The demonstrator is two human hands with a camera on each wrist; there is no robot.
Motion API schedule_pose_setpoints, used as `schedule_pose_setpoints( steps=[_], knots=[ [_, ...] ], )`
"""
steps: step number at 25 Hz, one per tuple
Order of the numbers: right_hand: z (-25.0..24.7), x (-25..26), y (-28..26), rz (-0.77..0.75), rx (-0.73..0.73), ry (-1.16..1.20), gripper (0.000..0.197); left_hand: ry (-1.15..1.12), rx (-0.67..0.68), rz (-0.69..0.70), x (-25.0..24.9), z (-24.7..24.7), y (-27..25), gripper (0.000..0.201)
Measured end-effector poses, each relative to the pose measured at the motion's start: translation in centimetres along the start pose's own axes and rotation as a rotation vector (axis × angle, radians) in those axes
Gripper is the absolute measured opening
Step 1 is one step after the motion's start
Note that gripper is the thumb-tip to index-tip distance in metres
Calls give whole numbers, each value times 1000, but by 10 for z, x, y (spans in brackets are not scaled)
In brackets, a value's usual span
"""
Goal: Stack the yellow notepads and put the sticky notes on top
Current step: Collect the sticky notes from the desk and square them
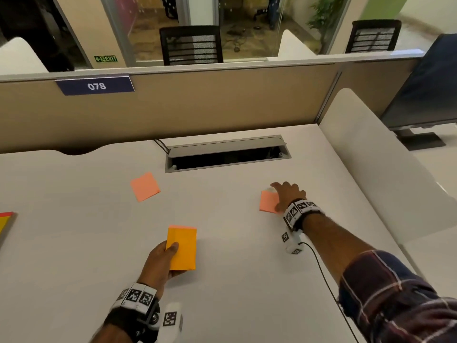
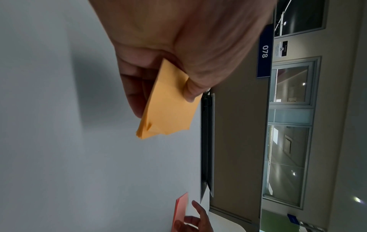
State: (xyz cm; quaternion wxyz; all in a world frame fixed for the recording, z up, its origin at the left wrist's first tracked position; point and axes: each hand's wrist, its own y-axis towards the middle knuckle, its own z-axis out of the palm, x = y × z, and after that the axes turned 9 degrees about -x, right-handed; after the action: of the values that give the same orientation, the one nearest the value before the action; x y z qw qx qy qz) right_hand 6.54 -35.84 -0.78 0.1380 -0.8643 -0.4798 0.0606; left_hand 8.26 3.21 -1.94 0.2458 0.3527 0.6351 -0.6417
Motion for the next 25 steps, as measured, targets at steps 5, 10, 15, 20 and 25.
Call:
schedule_pose_setpoints(
  steps=[5,10,15,20,25],
  knots=[
    [8,-7,-11,52,10,162,77,-19,-19,-7,1,6,6,37],
    [18,5,-29,168,112,249,52,-27,2,-8,2,7,2,37],
    [22,51,-72,124,20,610,13,-55,5,-2,-8,0,-5,30],
    [18,147,-137,162,389,1380,19,-93,55,-11,-16,-3,-10,27],
    [37,210,-141,198,315,1256,33,-12,79,45,-26,-14,-10,28]
  ],
)
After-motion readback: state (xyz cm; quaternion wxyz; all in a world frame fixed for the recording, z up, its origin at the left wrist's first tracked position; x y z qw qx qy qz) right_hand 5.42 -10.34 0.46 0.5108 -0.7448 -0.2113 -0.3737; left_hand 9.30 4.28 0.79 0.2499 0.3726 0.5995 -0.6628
